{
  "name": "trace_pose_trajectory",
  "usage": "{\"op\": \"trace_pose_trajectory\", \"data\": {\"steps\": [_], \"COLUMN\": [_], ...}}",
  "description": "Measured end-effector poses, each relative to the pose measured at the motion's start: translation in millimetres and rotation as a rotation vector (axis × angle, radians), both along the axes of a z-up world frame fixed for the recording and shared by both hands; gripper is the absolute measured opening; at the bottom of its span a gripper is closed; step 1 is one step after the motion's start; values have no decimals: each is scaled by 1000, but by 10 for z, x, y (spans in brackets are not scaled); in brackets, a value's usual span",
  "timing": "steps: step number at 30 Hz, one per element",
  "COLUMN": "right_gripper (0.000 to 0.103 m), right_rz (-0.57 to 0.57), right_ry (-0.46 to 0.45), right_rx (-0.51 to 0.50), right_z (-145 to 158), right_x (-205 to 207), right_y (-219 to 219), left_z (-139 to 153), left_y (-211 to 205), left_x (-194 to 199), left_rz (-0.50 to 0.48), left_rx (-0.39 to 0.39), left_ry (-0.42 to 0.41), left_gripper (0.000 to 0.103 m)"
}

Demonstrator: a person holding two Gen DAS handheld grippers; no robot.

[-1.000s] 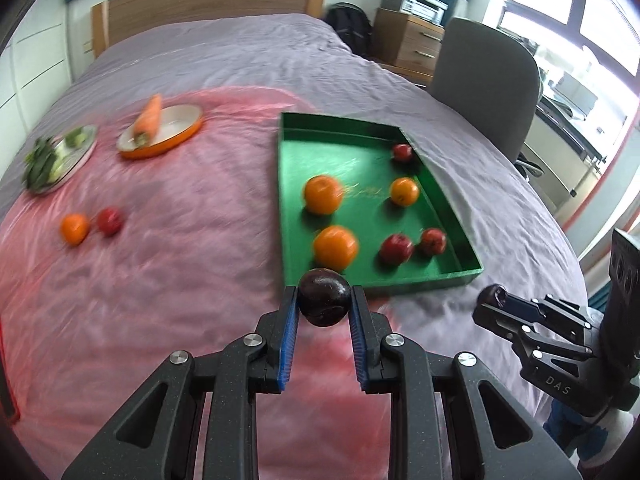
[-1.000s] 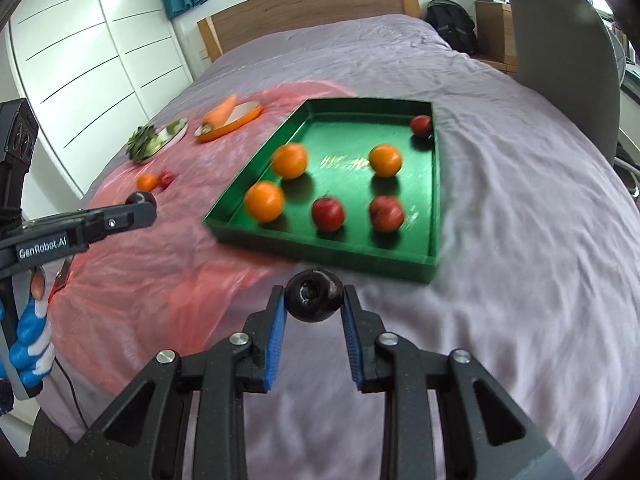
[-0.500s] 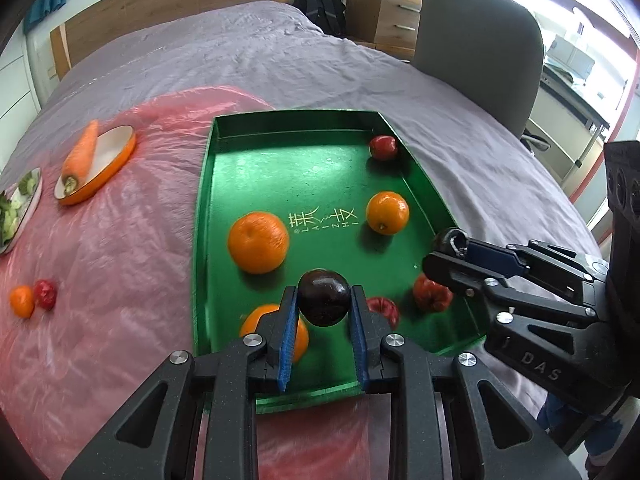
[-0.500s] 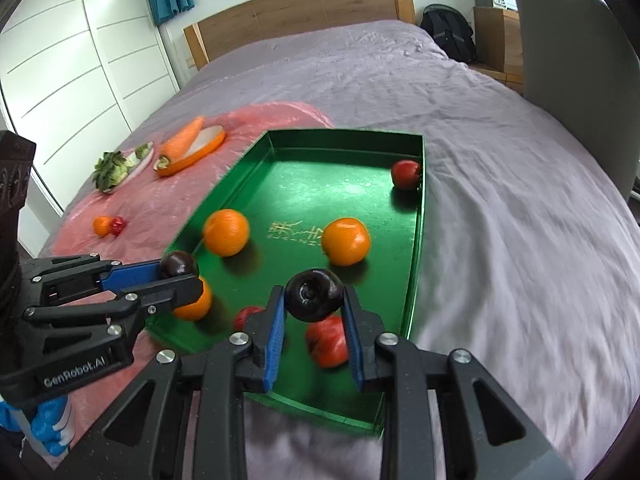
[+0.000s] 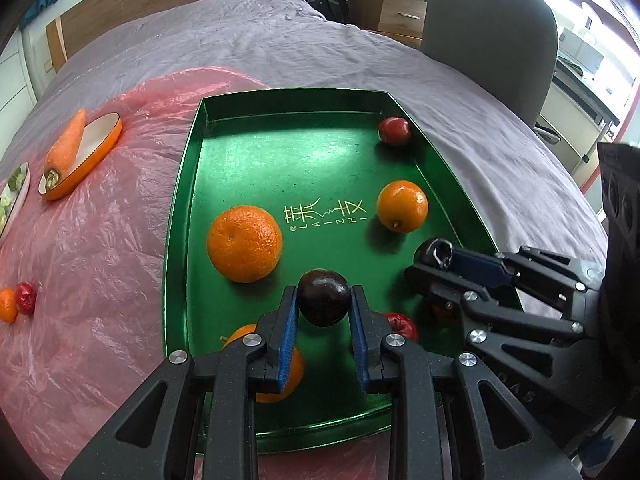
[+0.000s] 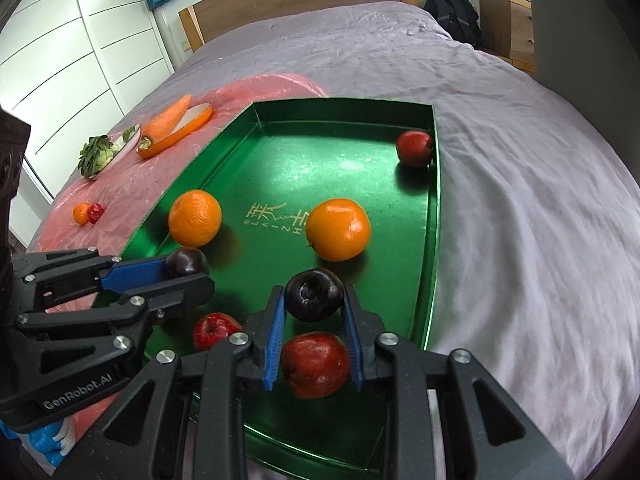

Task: Organize fruits
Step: 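Carry both plums into the green tray and open both tools, then lift both open tools away from the green tray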

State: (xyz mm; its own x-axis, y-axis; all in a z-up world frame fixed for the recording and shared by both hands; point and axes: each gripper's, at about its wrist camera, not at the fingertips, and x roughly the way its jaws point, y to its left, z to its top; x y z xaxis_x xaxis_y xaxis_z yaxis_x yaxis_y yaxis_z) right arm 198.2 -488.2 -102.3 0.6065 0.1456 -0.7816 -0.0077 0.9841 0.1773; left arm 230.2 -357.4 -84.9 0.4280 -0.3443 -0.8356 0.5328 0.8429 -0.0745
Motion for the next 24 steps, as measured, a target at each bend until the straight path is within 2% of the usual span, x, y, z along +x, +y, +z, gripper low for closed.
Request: {"op": "trace_pose_trajectory", "data": {"steps": [7,8,10,16,17,18,19,24], "right_gripper": [41,41,41,43,53,73,80,82], "right_rz": [-1,-2,-3,-13,-12,-12,-11,-16], "right_ry": [6,8,11,15,11,8,4,-11], "right_rx": [-21,-21,-24,-35,-37,-37,-40,-55], "right_z": [-28,-26,-24,26,49,68,95,239], "right_x": [6,7,8,-28,-41,-52,-68,-163], "right_y": [27,30,39,48,54,55,59,82], "left_z": [6,14,48,172,190,212,244,396], "left_y": [9,22,48,102,119,133,152,250], "left_x": [12,16,20,-19,-29,-42,-63,-159], "left_rz": [4,6,17,20,21,22,22,28], "left_rx": [-1,-9,-18,-23,-27,-29,-31,-40], "left_ry": [2,6,0,-22,-22,-23,-27,-45], "left_gripper": [23,25,40,43,43,43,43,44]}}
